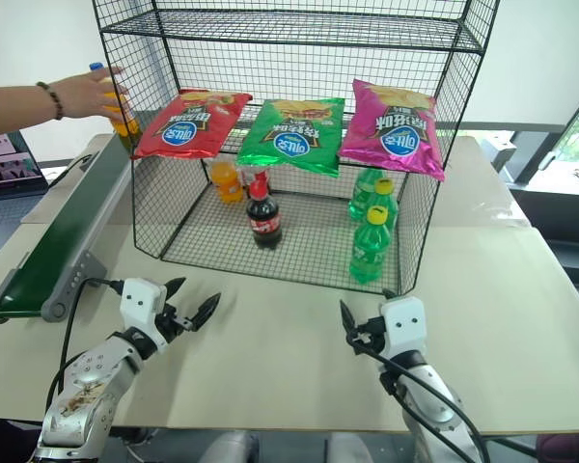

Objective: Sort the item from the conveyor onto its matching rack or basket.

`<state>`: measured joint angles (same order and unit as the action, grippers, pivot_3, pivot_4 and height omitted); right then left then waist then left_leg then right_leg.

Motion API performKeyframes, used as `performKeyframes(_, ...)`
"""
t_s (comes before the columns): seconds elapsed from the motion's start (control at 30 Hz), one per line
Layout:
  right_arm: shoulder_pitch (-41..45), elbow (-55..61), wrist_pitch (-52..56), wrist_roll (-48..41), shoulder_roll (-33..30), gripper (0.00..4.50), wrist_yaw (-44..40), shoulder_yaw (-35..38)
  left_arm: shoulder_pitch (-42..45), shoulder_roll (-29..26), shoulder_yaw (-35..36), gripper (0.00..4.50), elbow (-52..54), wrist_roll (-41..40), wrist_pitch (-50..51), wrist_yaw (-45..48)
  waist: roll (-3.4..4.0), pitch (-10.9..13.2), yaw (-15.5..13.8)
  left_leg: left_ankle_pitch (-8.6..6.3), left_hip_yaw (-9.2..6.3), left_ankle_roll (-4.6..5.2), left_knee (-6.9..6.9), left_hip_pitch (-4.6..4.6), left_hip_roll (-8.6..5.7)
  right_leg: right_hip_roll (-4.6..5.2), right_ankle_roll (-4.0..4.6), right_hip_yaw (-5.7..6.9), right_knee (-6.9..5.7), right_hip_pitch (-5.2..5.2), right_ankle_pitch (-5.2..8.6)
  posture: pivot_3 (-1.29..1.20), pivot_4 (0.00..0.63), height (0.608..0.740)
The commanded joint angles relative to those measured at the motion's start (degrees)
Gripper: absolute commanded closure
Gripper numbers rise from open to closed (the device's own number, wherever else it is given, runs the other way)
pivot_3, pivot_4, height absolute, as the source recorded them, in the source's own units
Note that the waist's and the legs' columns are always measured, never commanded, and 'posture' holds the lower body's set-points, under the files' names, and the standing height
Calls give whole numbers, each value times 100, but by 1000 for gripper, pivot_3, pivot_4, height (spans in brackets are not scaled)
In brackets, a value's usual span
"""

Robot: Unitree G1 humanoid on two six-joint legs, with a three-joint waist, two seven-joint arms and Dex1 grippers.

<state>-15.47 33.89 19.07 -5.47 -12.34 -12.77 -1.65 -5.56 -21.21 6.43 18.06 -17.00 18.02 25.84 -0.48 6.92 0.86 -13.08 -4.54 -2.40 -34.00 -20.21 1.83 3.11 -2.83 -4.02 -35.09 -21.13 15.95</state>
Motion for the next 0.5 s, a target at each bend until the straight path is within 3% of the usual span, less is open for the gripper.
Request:
performKeyframes(0.03, 61, 250, 82, -296, -143, 7, -297, 51, -17, -77, 409, 0, 342, -329, 183, -26, 0, 0, 3, 0, 0, 0, 0, 0, 0, 0, 0, 0, 0, 0, 0, 0, 150, 738)
performKeyframes(0.2, 462, 450, 562, -1323, -755, 7, -1329, 198, -244, -39, 1126, 0, 1113, -952, 399, -212, -2, 2, 15, 0, 0, 0, 0, 0, 1, 0, 0, 0, 0, 2, 0, 0, 150, 738)
performKeyframes(0.33, 1329, 436, 1128, -2236, -1352, 7, -2129, 258, -440, -93, 1984, 0, 1827, -1430, 589, -631, -7, 5, 19, 0, -1, 1, -5, 0, 2, -1, 1, 0, -2, 9, 0, 0, 150, 738)
performKeyframes(0.5, 2763, 207, 1770, -3150, -1547, 7, -2689, 17, -498, -157, 3136, 0, 1839, -1869, 808, -1247, -4, 4, 21, -1, -3, 3, -6, 4, 3, -5, 1, 2, -3, 13, 0, 0, 150, 738)
